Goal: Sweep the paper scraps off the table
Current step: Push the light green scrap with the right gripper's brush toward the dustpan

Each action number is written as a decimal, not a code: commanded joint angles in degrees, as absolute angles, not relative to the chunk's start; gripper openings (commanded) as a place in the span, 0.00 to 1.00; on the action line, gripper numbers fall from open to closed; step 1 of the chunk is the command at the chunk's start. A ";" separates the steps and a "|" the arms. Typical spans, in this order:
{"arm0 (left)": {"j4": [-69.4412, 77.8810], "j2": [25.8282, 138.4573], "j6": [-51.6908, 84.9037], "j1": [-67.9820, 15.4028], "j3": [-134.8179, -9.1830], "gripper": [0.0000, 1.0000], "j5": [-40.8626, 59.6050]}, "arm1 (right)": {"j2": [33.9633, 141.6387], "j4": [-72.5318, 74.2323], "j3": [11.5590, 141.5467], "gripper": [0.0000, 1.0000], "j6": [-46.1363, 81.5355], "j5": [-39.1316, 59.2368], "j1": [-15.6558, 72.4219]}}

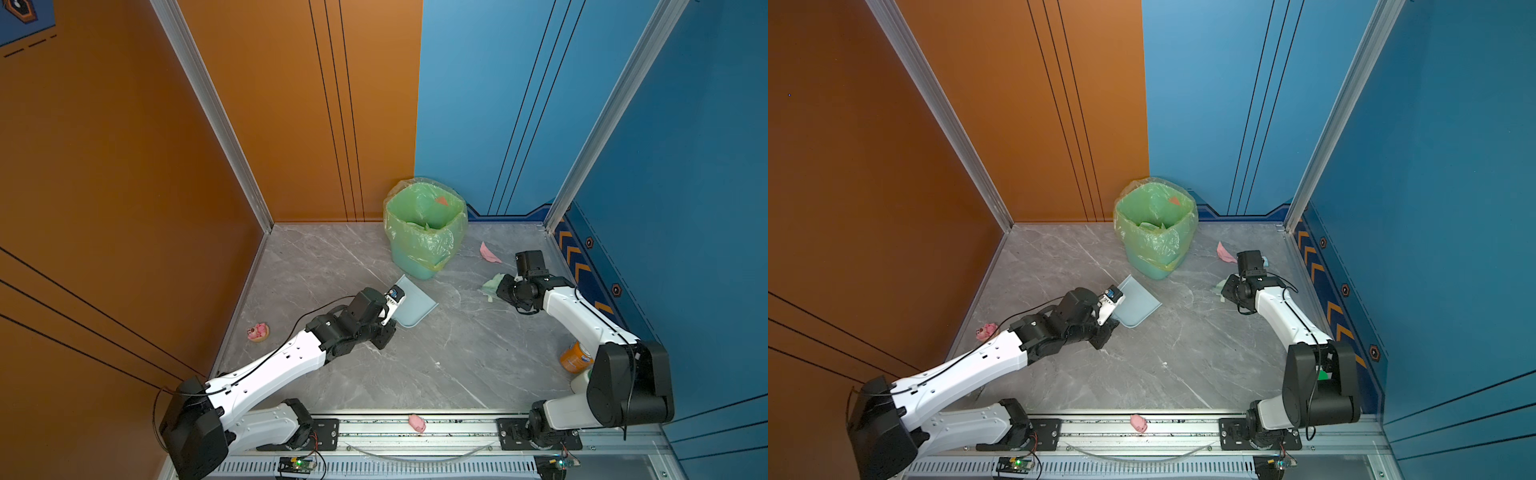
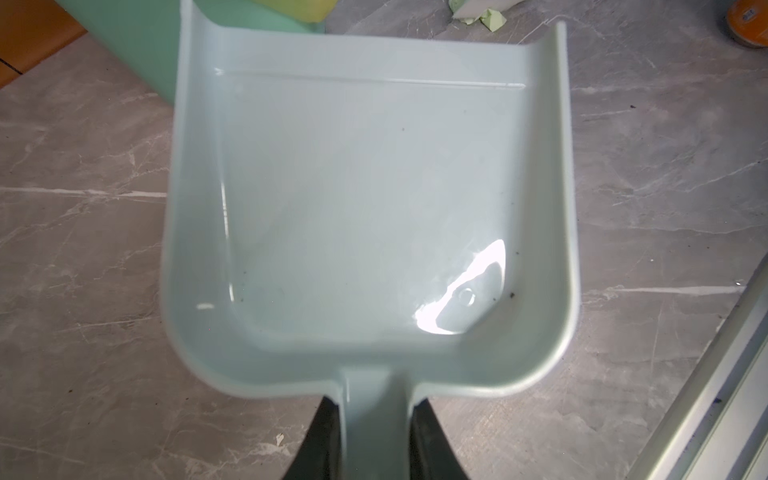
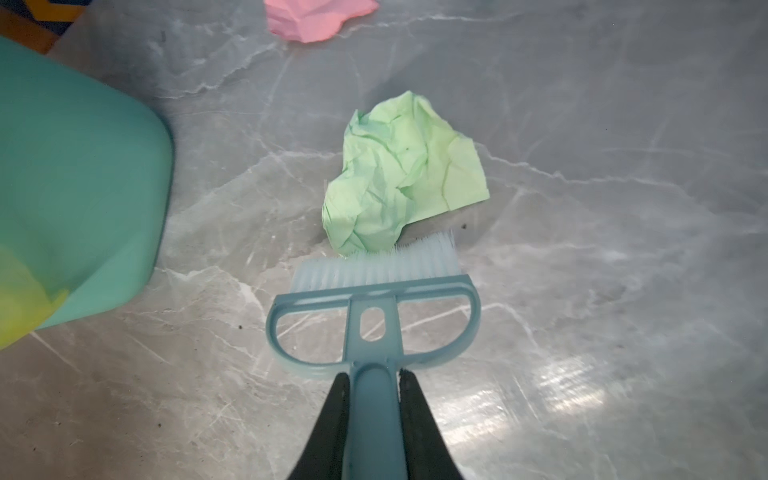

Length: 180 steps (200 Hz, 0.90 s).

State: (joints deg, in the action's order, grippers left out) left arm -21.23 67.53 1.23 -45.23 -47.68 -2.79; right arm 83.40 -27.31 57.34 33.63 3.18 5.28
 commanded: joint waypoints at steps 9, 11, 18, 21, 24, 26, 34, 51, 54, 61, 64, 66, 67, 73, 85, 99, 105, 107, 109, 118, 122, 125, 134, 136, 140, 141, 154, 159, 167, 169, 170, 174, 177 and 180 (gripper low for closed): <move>-17.39 68.63 3.19 -46.15 -46.23 0.00 -3.59 | 83.61 -28.07 59.75 0.00 31.81 4.47 6.62; -17.31 68.64 3.24 -46.14 -46.16 0.00 -3.62 | 83.52 -28.16 59.76 0.00 31.79 4.55 6.60; -16.91 68.83 3.44 -46.20 -45.99 0.00 -3.92 | 83.28 -28.53 59.70 0.00 31.81 4.66 6.84; -16.69 68.94 3.56 -46.23 -45.86 0.00 -4.02 | 83.22 -28.75 59.68 0.00 31.82 4.74 7.00; -16.49 68.93 3.66 -46.24 -45.77 0.00 -4.16 | 83.15 -28.93 59.68 0.00 31.82 4.77 7.15; -16.27 69.07 3.68 -46.23 -45.72 0.00 -4.25 | 83.06 -29.09 59.68 0.00 31.77 4.75 7.19; -15.64 69.46 4.01 -46.31 -45.36 0.00 -4.55 | 82.53 -29.73 59.76 0.00 31.43 4.75 7.61; -14.74 70.80 4.24 -46.45 -45.09 0.00 -4.58 | 81.20 -30.56 59.94 0.00 30.57 4.75 8.21; -14.64 71.10 4.29 -46.55 -45.13 0.00 -4.57 | 80.87 -30.65 60.07 0.00 30.41 4.86 8.32; -14.61 71.80 4.30 -46.56 -45.29 0.00 -4.56 | 80.00 -30.91 60.12 0.00 29.80 4.93 8.52; -14.59 72.12 4.21 -46.61 -45.34 0.00 -4.57 | 79.66 -31.00 60.25 0.00 29.53 4.93 8.51; -14.61 72.35 4.19 -46.63 -45.46 0.00 -4.57 | 79.40 -31.02 60.28 0.00 29.38 4.90 8.52; -14.60 72.47 4.12 -46.65 -45.45 0.00 -4.57 | 79.29 -31.02 60.29 0.00 29.32 4.87 8.57; -14.62 73.05 4.05 -46.72 -45.52 0.00 -4.70 | 78.48 -31.03 60.29 0.00 28.77 4.88 8.60; -14.63 73.96 3.87 -46.95 -45.70 0.00 -5.53 | 77.09 -30.94 60.24 0.00 27.06 5.35 8.59; -14.23 74.57 4.24 -47.30 -45.55 0.00 -7.31 | 75.51 -30.77 60.17 0.00 25.87 4.94 8.61; -13.59 74.68 4.33 -47.37 -45.25 0.00 -7.59 | 74.89 -30.66 60.05 0.00 25.70 4.47 8.56; -13.31 74.70 4.36 -47.37 -45.06 0.00 -7.61 | 74.67 -30.60 60.03 0.00 25.61 4.24 8.53; -13.04 74.68 4.36 -47.37 -44.84 0.00 -7.64 | 74.39 -30.52 60.03 0.00 25.52 4.11 8.53; -11.84 74.93 4.47 -47.35 -44.32 0.00 -7.15 | 73.49 -30.18 59.94 0.00 25.39 3.54 8.39; -11.57 75.18 4.45 -47.33 -44.17 0.00 -6.93 | 73.19 -30.02 59.94 0.00 25.32 3.19 8.35; -11.43 75.35 4.52 -47.36 -44.15 0.00 -6.73 | 73.02 -29.91 59.95 0.00 25.34 2.98 8.28; -11.39 76.15 4.72 -47.46 -44.20 0.00 -6.29 | 72.39 -29.51 59.96 0.00 25.23 2.65 8.10; -11.42 76.25 4.74 -47.48 -44.25 0.00 -6.19 | 72.35 -29.42 60.01 0.00 25.23 2.57 8.02; -11.39 76.73 4.79 -47.53 -44.41 0.00 -6.18 | 72.26 -29.30 60.09 0.00 25.20 2.44 7.93; -11.41 76.86 4.81 -47.58 -44.44 0.00 -6.16 | 72.21 -29.29 60.11 0.00 25.17 2.45 7.92; -11.71 78.41 4.85 -47.96 -45.04 0.00 -6.45 | 71.98 -29.27 60.64 0.00 25.07 1.74 7.58; -11.90 79.13 4.91 -48.07 -45.33 0.00 -6.68 | 71.94 -29.27 60.92 0.00 25.07 1.28 7.48; -12.13 80.13 4.89 -48.43 -45.69 0.00 -7.22 | 72.04 -29.27 61.13 0.00 24.96 0.69 7.34; -12.13 80.28 4.89 -48.60 -45.77 0.00 -7.39 | 72.06 -29.20 61.29 0.00 24.92 0.52 7.31; -12.13 80.44 4.91 -48.65 -45.78 0.00 -7.47 | 72.02 -29.19 61.32 0.00 24.90 0.48 7.26; -12.08 80.96 4.79 -48.71 -45.87 0.00 -7.60 | 72.14 -29.10 61.39 0.00 24.89 0.25 7.17; -12.05 81.33 4.80 -48.78 -45.94 0.00 -7.71 | 72.17 -29.03 61.56 0.00 24.87 0.04 7.08; -12.04 81.70 4.71 -48.96 -46.12 0.00 -7.73 | 72.28 -29.01 61.68 0.00 24.90 -0.15 7.04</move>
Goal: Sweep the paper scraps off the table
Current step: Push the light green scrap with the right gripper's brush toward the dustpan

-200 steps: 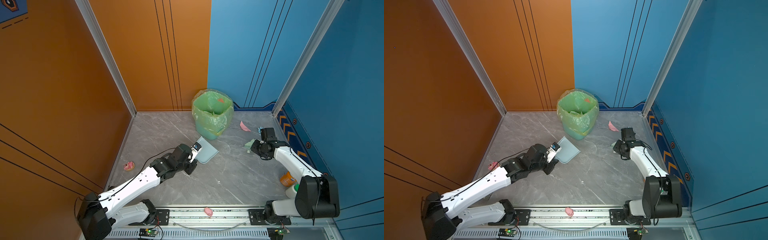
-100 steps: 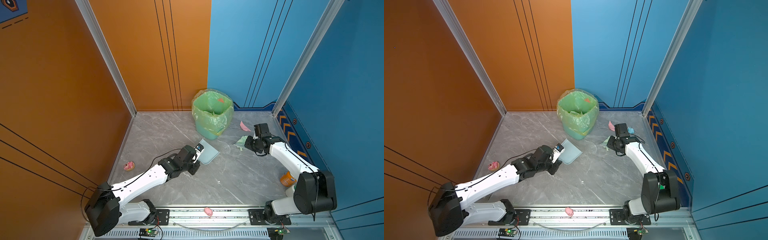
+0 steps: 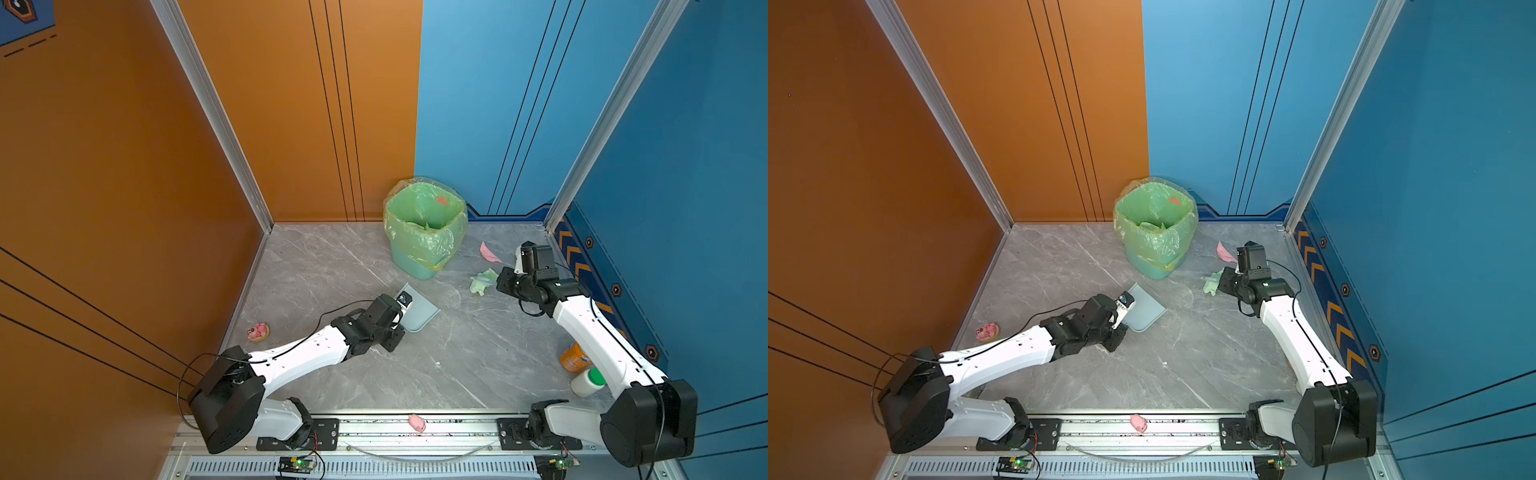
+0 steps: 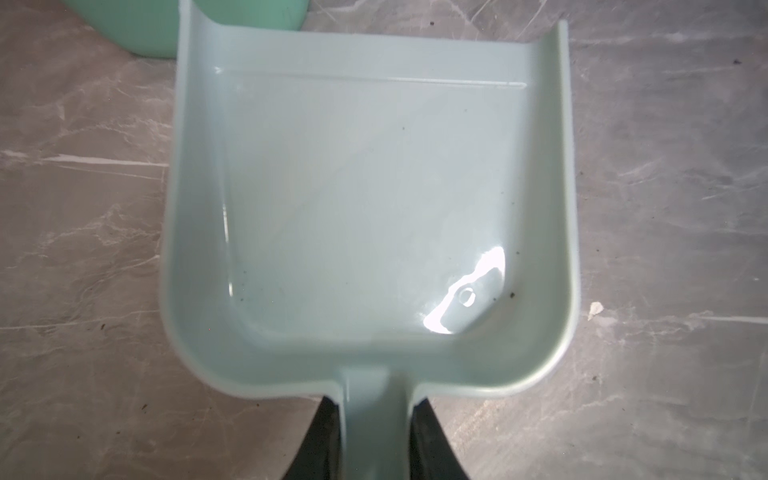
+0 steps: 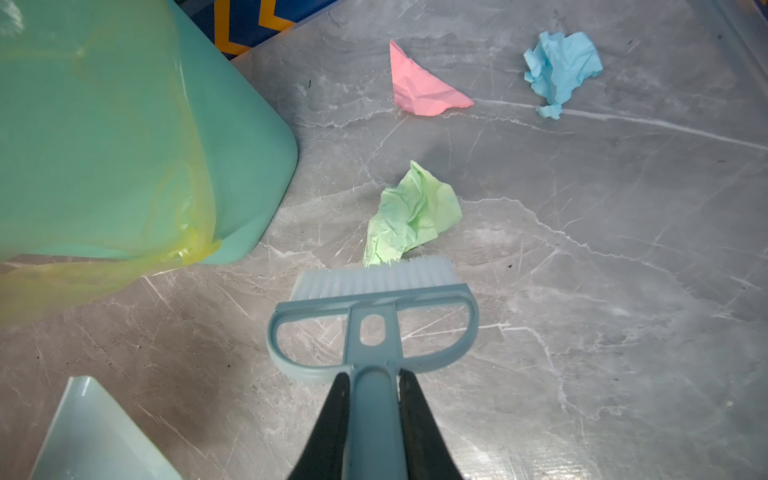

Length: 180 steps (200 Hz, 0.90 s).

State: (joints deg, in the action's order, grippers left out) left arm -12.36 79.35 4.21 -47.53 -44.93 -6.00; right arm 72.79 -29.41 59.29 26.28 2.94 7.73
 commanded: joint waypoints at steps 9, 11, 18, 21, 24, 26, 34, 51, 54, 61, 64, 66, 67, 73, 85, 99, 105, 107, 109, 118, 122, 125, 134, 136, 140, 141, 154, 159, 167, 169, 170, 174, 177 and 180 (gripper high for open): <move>-11.89 82.69 4.66 -49.19 -46.31 0.00 -7.89 | 72.54 -28.75 61.97 0.00 24.97 -1.25 6.90; -11.87 82.90 4.70 -49.26 -46.36 0.00 -7.88 | 72.58 -28.63 62.01 0.00 25.01 -1.52 6.87; -11.62 83.51 4.67 -49.39 -46.44 0.00 -7.67 | 72.76 -28.40 62.27 0.00 25.01 -2.54 6.82; -11.54 83.88 4.64 -49.46 -46.48 0.00 -7.56 | 72.85 -28.25 62.23 0.00 25.01 -3.05 6.77; -11.55 84.15 4.59 -49.57 -46.54 0.00 -7.47 | 72.94 -28.14 62.38 0.00 24.99 -3.60 6.77; -11.52 84.36 4.62 -49.61 -46.57 0.00 -7.38 | 73.01 -28.06 62.33 0.00 24.97 -3.82 6.77; -11.59 85.03 4.52 -49.81 -46.80 0.00 -7.31 | 73.46 -27.72 62.38 0.00 24.90 -5.49 6.58; -11.95 86.03 4.25 -50.09 -47.11 0.00 -7.32 | 74.92 -26.70 62.40 0.00 24.63 -6.70 5.93; -11.95 86.16 4.29 -50.05 -47.15 0.00 -7.37 | 75.22 -26.60 62.51 0.00 24.66 -6.76 5.78; -11.90 86.49 4.16 -50.15 -47.19 0.00 -7.47 | 76.09 -26.42 62.67 0.00 24.74 -7.06 5.56; -12.05 86.61 4.13 -50.13 -47.17 0.00 -7.47 | 76.43 -26.33 62.79 0.00 24.73 -7.18 5.46; -12.11 86.65 4.13 -50.10 -47.19 0.00 -7.45 | 76.74 -26.27 62.87 0.00 24.75 -7.27 5.41; -12.07 86.70 4.18 -50.10 -47.15 0.00 -7.46 | 76.91 -26.23 62.94 0.00 24.72 -7.28 5.39; -12.01 86.90 4.18 -50.10 -47.15 0.00 -7.47 | 77.75 -26.06 63.23 0.00 24.70 -7.24 5.23; -12.03 87.29 4.13 -50.12 -47.21 0.00 -7.14 | 79.40 -25.65 63.89 0.00 24.61 -7.21 5.10; -11.87 88.16 4.18 -50.19 -47.53 0.00 -6.89 | 81.20 -24.83 64.49 0.00 24.27 -7.17 4.95; -11.87 88.53 4.21 -50.21 -47.80 0.00 -6.56 | 82.03 -24.55 64.72 0.00 24.21 -7.20 4.87; -11.89 88.73 4.15 -50.19 -47.90 0.00 -6.47 | 82.43 -24.53 64.81 0.00 24.22 -7.23 4.91; -12.07 88.96 4.18 -50.25 -48.03 0.00 -6.43 | 82.75 -24.50 65.00 0.00 24.21 -7.15 4.87; -12.29 89.80 4.35 -50.43 -48.56 0.00 -6.41 | 84.20 -24.35 65.71 0.00 24.11 -6.79 4.92; -12.43 90.17 4.39 -50.44 -48.80 0.00 -6.42 | 84.84 -24.42 66.10 0.00 24.08 -6.62 4.95; -12.52 90.47 4.44 -50.45 -49.02 0.00 -6.34 | 85.36 -24.58 66.38 0.00 24.08 -6.42 5.00; -12.81 91.48 4.57 -50.58 -49.65 0.00 -6.31 | 86.86 -24.93 67.52 0.00 24.08 -6.06 5.16; -12.83 91.75 4.59 -50.66 -49.72 0.00 -6.32 | 87.19 -25.04 67.75 0.00 24.08 -5.93 5.18; -12.91 92.18 4.66 -50.75 -49.93 0.00 -6.29 | 87.81 -25.09 68.05 0.00 24.08 -6.00 5.36; -12.91 92.43 4.66 -50.73 -50.01 0.00 -6.31 | 87.90 -25.11 68.13 0.00 24.08 -6.03 5.40; -13.12 93.54 4.86 -51.13 -50.72 0.00 -6.33 | 89.72 -25.53 69.29 0.00 24.09 -6.28 6.00; -13.21 94.00 4.83 -51.28 -50.77 0.00 -6.28 | 90.25 -25.57 69.58 0.00 24.08 -6.51 6.22; -13.31 94.65 4.86 -51.54 -51.03 0.00 -6.33 | 90.95 -25.66 69.83 0.00 24.19 -7.05 6.68; -13.35 94.70 4.86 -51.51 -51.10 0.00 -6.39 | 91.09 -25.66 69.86 0.00 24.20 -7.17 6.79; -13.35 94.81 4.89 -51.60 -51.13 0.00 -6.40 | 91.12 -25.66 69.91 0.00 24.23 -7.19 6.82; -13.36 94.94 4.99 -51.64 -51.07 0.00 -6.42 | 91.43 -25.66 70.03 0.00 24.22 -7.52 7.07; -13.36 95.12 4.95 -51.75 -51.12 0.00 -6.42 | 91.62 -25.66 70.03 0.00 24.33 -7.72 7.23; -13.37 95.27 4.97 -51.81 -51.15 0.00 -6.37 | 91.81 -25.66 70.05 0.00 24.41 -8.05 7.40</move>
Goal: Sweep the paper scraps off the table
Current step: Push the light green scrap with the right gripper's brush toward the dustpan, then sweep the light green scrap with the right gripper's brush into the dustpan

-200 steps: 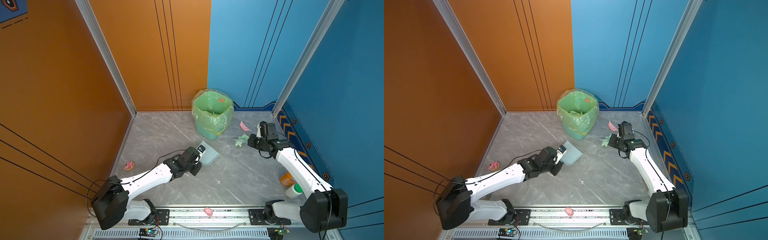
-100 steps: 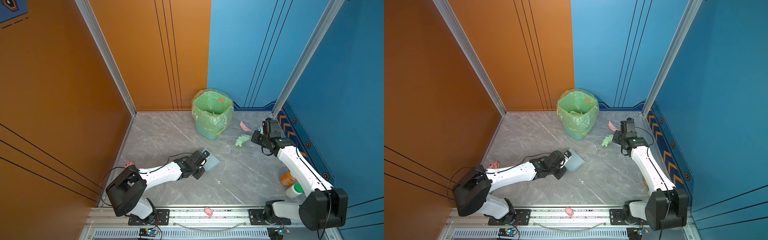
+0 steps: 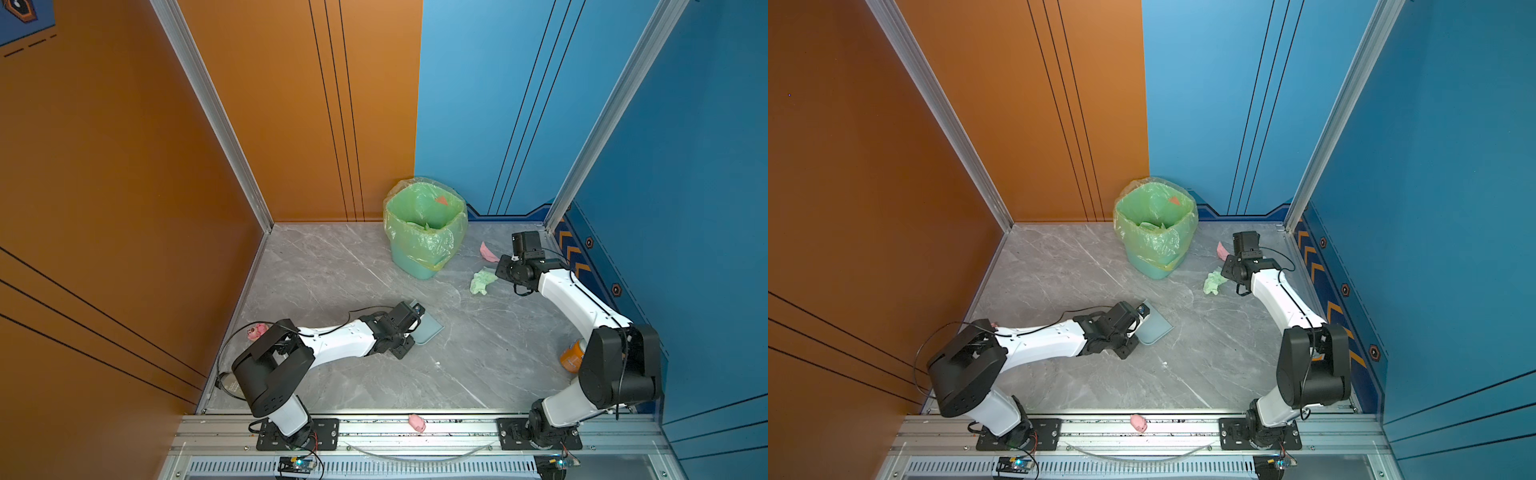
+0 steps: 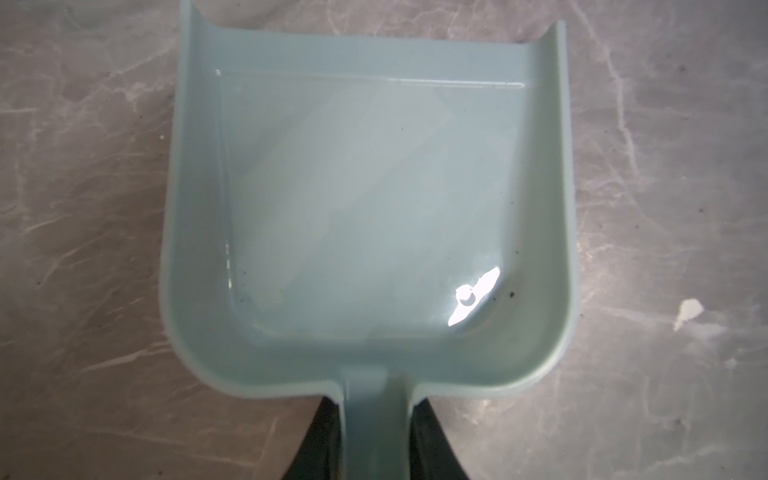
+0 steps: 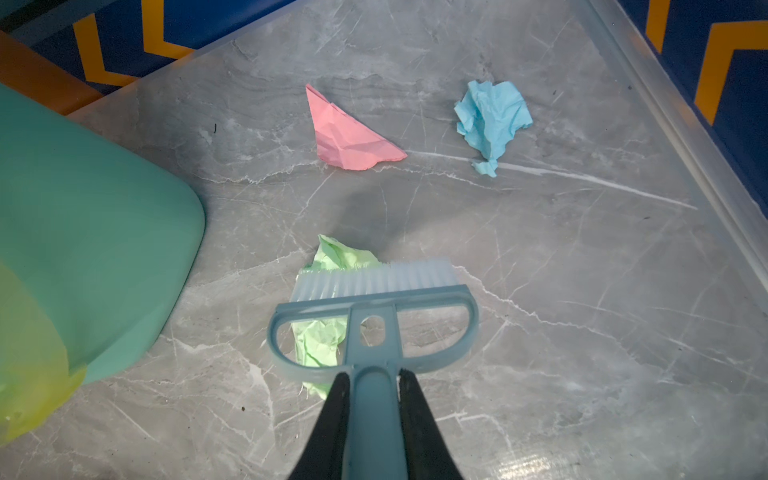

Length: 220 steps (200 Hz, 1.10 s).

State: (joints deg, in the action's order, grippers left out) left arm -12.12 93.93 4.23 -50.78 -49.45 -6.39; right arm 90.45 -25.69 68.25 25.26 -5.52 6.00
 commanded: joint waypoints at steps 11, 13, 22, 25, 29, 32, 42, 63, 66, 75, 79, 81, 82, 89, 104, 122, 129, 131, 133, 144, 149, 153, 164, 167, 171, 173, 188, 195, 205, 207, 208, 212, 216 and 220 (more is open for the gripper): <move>-13.36 95.61 4.79 -51.88 -51.19 0.00 -6.15 | 92.34 -25.61 69.88 0.00 24.65 -8.60 8.05; -13.36 95.69 4.76 -51.86 -51.16 0.00 -6.09 | 92.43 -25.67 69.83 0.00 24.62 -8.65 8.19; -13.44 96.01 4.58 -51.86 -51.26 0.00 -6.02 | 92.79 -25.66 69.79 0.00 24.78 -9.00 8.78; -13.45 96.10 4.58 -51.87 -51.29 0.00 -6.09 | 92.92 -25.74 69.72 0.00 24.73 -9.11 8.97; -13.45 96.26 4.55 -51.86 -51.36 0.00 -6.15 | 93.10 -25.82 69.53 0.00 24.84 -9.13 9.16; -13.52 96.36 4.49 -51.90 -51.42 0.00 -6.17 | 93.24 -25.90 69.46 0.00 24.79 -9.12 9.41; -13.67 96.78 4.42 -51.86 -51.54 0.00 -6.22 | 93.53 -26.01 69.09 0.00 24.83 -9.17 10.13; -14.02 97.68 4.40 -52.00 -52.11 0.00 -6.06 | 93.74 -25.68 67.45 0.00 24.98 -9.36 11.34; -14.10 97.85 4.43 -52.02 -52.23 0.00 -5.99 | 93.77 -25.67 67.22 0.00 24.96 -9.39 11.49; -14.39 98.21 4.46 -51.94 -52.51 0.00 -5.97 | 93.69 -25.58 66.39 0.00 24.96 -9.25 11.88; -14.41 98.41 4.50 -51.95 -52.55 0.00 -5.95 | 93.56 -25.44 66.00 0.00 25.04 -9.20 12.13; -14.41 98.43 4.55 -51.99 -52.60 0.00 -5.97 | 93.53 -25.45 65.87 0.00 25.09 -9.13 12.24; -14.41 98.48 4.56 -52.01 -52.58 0.00 -5.97 | 93.48 -25.38 65.76 0.00 25.07 -9.09 12.27; -14.41 98.70 4.57 -52.11 -52.76 0.00 -6.01 | 93.08 -25.04 64.98 0.00 25.05 -9.06 12.59; -14.42 99.01 4.75 -52.19 -52.90 0.00 -6.15 | 92.42 -24.50 63.34 0.00 25.32 -8.84 13.25; -14.41 99.57 4.89 -52.23 -53.15 0.00 -6.06 | 91.73 -24.42 61.96 0.00 25.40 -8.48 14.24; -14.54 99.83 4.86 -52.34 -53.28 0.00 -6.07 | 91.46 -24.43 61.39 0.00 25.53 -8.28 14.73; -14.51 99.88 4.88 -52.35 -53.27 0.00 -6.13 | 91.35 -24.43 61.23 0.00 25.43 -8.20 14.87; -14.57 99.92 4.85 -52.40 -53.39 0.00 -6.15 | 91.22 -24.43 61.12 0.00 25.52 -8.05 14.99; -14.80 100.26 4.85 -52.45 -53.59 0.00 -6.15 | 90.75 -24.43 60.48 0.00 25.70 -7.44 15.70; -14.92 100.36 4.91 -52.51 -53.76 0.00 -6.17 | 90.58 -24.44 60.18 0.00 25.71 -7.30 16.06; -15.09 100.50 4.86 -52.56 -53.80 0.00 -6.30 | 90.46 -24.43 59.98 0.00 25.75 -7.09 16.37; -15.03 100.65 4.93 -52.56 -53.79 0.00 -6.39 | 90.03 -24.60 59.61 0.00 25.92 -6.88 17.14; -15.07 100.71 4.93 -52.57 -53.71 0.00 -6.41 | 90.00 -24.71 59.59 0.00 26.00 -6.81 17.34; -15.10 100.90 4.94 -52.56 -53.76 0.00 -6.42 | 89.80 -24.85 59.44 0.00 26.12 -6.78 17.69; -15.05 100.90 4.97 -52.52 -53.78 0.00 -6.42 | 89.75 -24.80 59.36 0.00 26.11 -6.77 17.89; -15.04 101.31 4.84 -52.69 -53.95 0.00 -6.31 | 89.15 -25.39 59.07 0.00 26.44 -6.92 19.17; -15.13 101.42 4.68 -52.65 -54.11 0.00 -6.25 | 88.76 -25.61 58.89 0.00 26.60 -7.01 19.68; -15.21 101.51 4.66 -52.79 -54.14 0.00 -6.32 | 88.14 -25.66 58.36 0.00 26.95 -6.91 20.36; -15.25 101.51 4.66 -52.75 -54.14 0.00 -6.35 | 88.04 -25.69 58.23 0.00 26.98 -6.87 20.45; -15.23 101.51 4.66 -52.74 -54.14 0.00 -6.38 | 87.97 -25.63 58.21 0.00 27.02 -6.82 20.51; -15.23 101.47 4.72 -52.82 -54.02 0.00 -6.34 | 87.72 -25.58 57.95 0.00 27.10 -6.64 20.77; -15.25 101.51 4.70 -52.83 -54.06 0.00 -6.33 | 87.48 -25.49 57.76 0.00 27.08 -6.57 21.00; -15.21 101.51 4.66 -52.83 -54.05 0.00 -6.32 | 87.26 -25.55 57.51 0.00 27.16 -6.46 21.20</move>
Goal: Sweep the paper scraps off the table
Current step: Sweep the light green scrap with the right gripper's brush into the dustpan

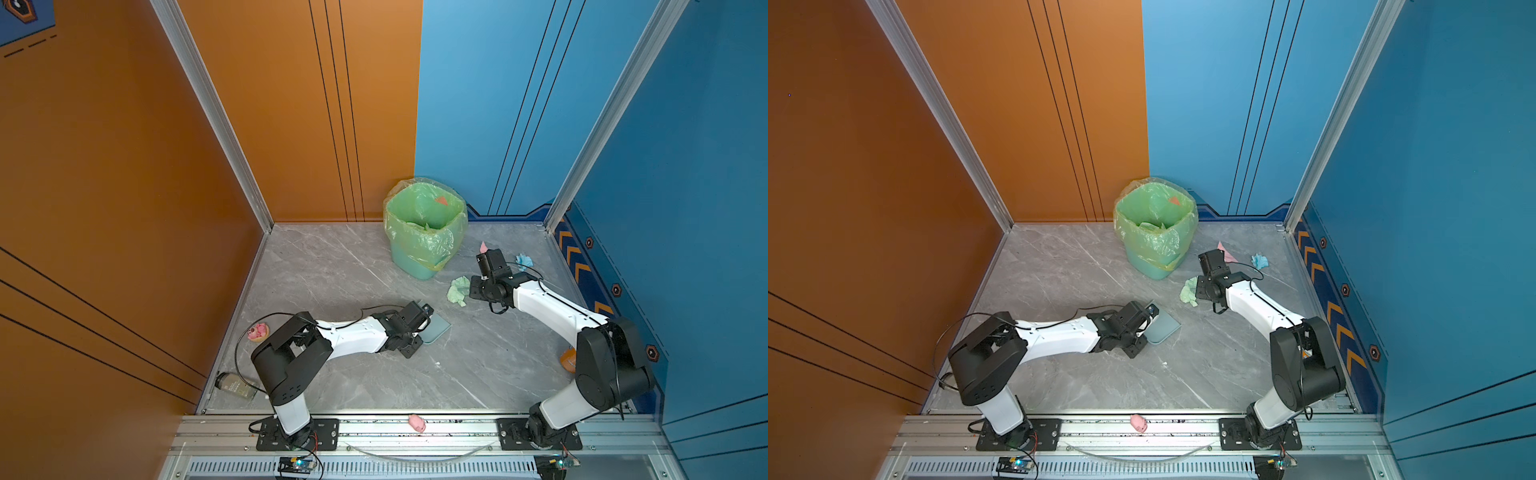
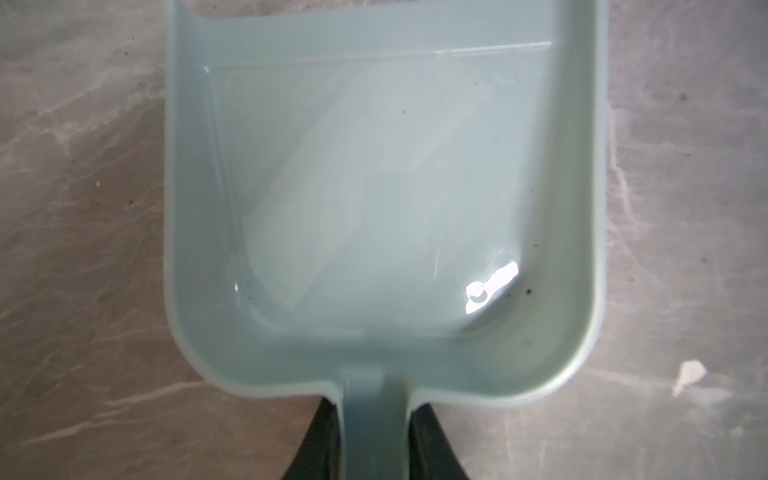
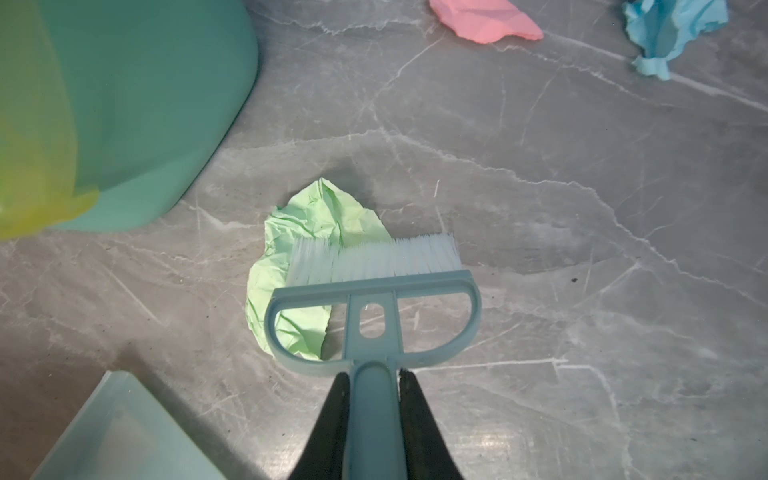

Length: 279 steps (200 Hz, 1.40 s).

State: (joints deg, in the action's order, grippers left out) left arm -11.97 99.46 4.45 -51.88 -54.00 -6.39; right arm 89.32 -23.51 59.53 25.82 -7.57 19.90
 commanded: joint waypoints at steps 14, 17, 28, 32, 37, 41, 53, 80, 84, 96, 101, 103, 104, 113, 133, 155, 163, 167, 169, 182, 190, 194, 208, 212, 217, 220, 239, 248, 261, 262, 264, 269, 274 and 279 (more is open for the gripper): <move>-15.23 101.49 4.76 -52.90 -54.05 0.00 -6.33 | 86.60 -25.82 56.81 0.00 27.48 -5.86 21.66; -15.25 101.51 4.76 -52.87 -54.05 0.00 -6.33 | 86.51 -25.90 56.74 0.00 27.51 -5.65 21.81; -15.23 101.58 4.90 -52.91 -54.09 0.00 -6.33 | 86.31 -26.18 56.35 0.00 27.41 -4.73 22.26; -15.23 101.60 4.86 -52.93 -54.14 0.00 -6.19 | 86.24 -26.27 56.27 0.00 27.26 -4.44 22.46; -15.29 101.60 4.84 -52.91 -54.30 0.00 -6.16 | 86.22 -26.37 56.10 0.00 27.08 -3.98 22.73; -15.36 101.59 4.92 -52.90 -54.43 0.00 -6.13 | 86.24 -26.37 55.98 0.00 26.93 -3.56 22.96; -15.63 101.60 4.85 -52.91 -54.74 0.00 -5.93 | 86.22 -26.03 55.47 0.00 25.95 -1.49 23.65; -17.29 101.69 4.72 -52.87 -56.01 0.00 -5.27 | 85.38 -25.50 54.63 0.00 23.56 0.46 26.10; -17.88 101.69 4.71 -52.89 -56.22 0.00 -5.19 | 85.26 -25.57 54.59 0.00 23.27 0.63 26.46; -20.53 101.78 4.91 -52.84 -57.53 0.00 -5.36 | 84.84 -26.01 54.67 0.00 22.61 0.38 27.38; -21.59 101.65 5.08 -52.90 -57.96 0.00 -5.30 | 84.67 -26.14 54.62 0.00 22.43 0.21 27.65; -22.14 101.61 5.07 -52.89 -58.13 0.00 -5.23 | 84.58 -26.18 54.59 0.00 22.44 0.12 27.74; -22.36 101.52 5.08 -52.90 -58.20 0.00 -5.21 | 84.52 -26.19 54.54 0.00 22.42 0.10 27.76; -24.02 101.07 5.16 -52.98 -58.62 0.00 -4.64 | 84.22 -26.28 54.40 0.00 22.42 0.00 27.85; -26.73 99.54 5.30 -52.80 -58.59 0.00 -3.81 | 83.78 -26.33 54.24 0.00 22.25 -0.35 27.77; -29.26 98.05 5.44 -52.66 -58.62 0.00 -3.54 | 83.75 -26.20 54.27 0.00 22.07 -0.35 27.77; -29.85 97.70 5.49 -52.66 -58.62 0.00 -3.43 | 83.80 -26.11 54.28 0.00 21.98 -0.19 27.77; -29.96 97.51 5.46 -52.59 -58.62 0.00 -3.43 | 83.92 -26.03 54.25 0.00 21.89 -0.05 27.80; -30.03 97.48 5.52 -52.57 -58.62 0.00 -3.47 | 84.00 -26.02 54.23 0.00 21.89 -0.01 27.82; -29.99 97.43 5.77 -52.36 -58.63 0.00 -4.07 | 84.33 -26.02 54.27 0.00 21.77 0.05 27.94; -29.97 97.61 5.95 -52.12 -58.62 0.00 -4.23 | 84.66 -26.01 54.27 0.00 21.55 0.08 28.03; -29.97 97.84 6.04 -51.99 -58.62 0.00 -4.22 | 84.74 -26.02 54.31 0.00 21.37 0.18 28.18; -29.97 98.59 6.04 -51.56 -58.62 0.00 -4.13 | 85.05 -26.16 54.19 0.00 20.47 0.43 28.96; -29.90 98.81 6.17 -51.51 -59.94 0.00 -4.20 | 85.08 -26.22 54.14 0.00 20.24 0.60 29.20; -29.88 99.03 6.28 -51.38 -60.50 0.00 -4.13 | 85.16 -26.26 54.13 0.00 19.88 0.77 29.62; -29.88 99.21 6.27 -51.25 -60.66 0.00 -4.13 | 85.19 -26.32 54.06 0.00 19.72 0.88 29.86; -29.63 99.73 6.42 -50.90 -61.08 0.00 -3.96 | 85.08 -27.27 53.74 0.00 18.74 1.06 31.62; -29.38 99.69 6.50 -50.80 -61.02 0.00 -3.95 | 84.84 -27.66 53.57 0.00 18.08 1.40 32.54; -29.18 99.52 6.80 -50.55 -60.91 0.00 -3.91 | 84.17 -28.10 52.99 0.00 17.60 1.67 33.90; -29.18 99.51 6.78 -50.54 -60.86 0.00 -3.89 | 84.10 -28.11 52.95 0.00 17.63 1.71 34.00; -29.18 99.43 6.82 -50.56 -60.83 0.00 -3.87 | 84.00 -28.19 52.92 0.00 17.53 1.81 34.25; -29.10 99.33 6.79 -50.47 -60.78 0.00 -3.93 | 83.71 -28.43 52.71 0.00 17.41 1.99 34.72; -29.02 99.23 6.88 -50.47 -60.67 0.00 -4.02 | 83.36 -28.55 52.52 0.00 17.26 2.26 35.16; -28.93 99.11 6.86 -50.45 -60.52 0.00 -4.04 | 83.11 -28.69 52.26 0.00 17.19 2.79 35.58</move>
